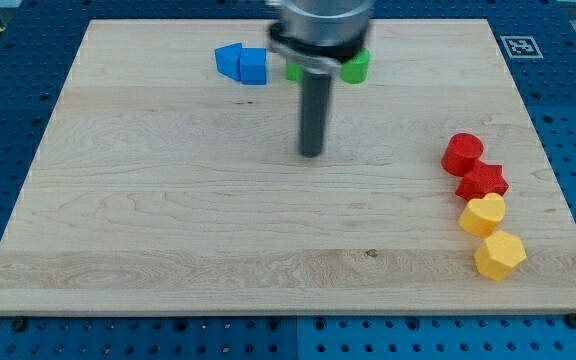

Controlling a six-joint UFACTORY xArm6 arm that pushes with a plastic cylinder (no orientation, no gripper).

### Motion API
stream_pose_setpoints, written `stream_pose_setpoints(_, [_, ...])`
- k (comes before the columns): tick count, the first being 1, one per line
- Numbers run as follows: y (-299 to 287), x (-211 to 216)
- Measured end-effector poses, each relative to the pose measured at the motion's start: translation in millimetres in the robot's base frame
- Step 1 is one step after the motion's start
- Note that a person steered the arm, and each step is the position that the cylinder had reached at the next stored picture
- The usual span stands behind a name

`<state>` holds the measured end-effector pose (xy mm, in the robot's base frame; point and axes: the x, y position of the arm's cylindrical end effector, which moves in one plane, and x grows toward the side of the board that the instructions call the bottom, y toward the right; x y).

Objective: Move the blue blocks into the green star

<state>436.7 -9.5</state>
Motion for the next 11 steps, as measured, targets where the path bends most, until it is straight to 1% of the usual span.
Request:
stream_pose_setpoints(1, [-88.3,-28.5])
stream_pose_setpoints(2, [-160.3,-88.4])
stream_pose_setpoints(3, [-196.3,-148.9])
stream_pose_setpoints(4, [-188.7,-172.3])
stream_pose_setpoints(5, [-167.8,-171.2])
stream_pose_setpoints(6, [-125.2,-171.2])
stream_pose_setpoints(7, [-103.3,-160.1])
stream_pose_setpoints(8, [-82.3,-140.4])
stream_pose_setpoints(9, [-47.5,-149.7])
stream_pose_setpoints(11, [6.8,-144.3])
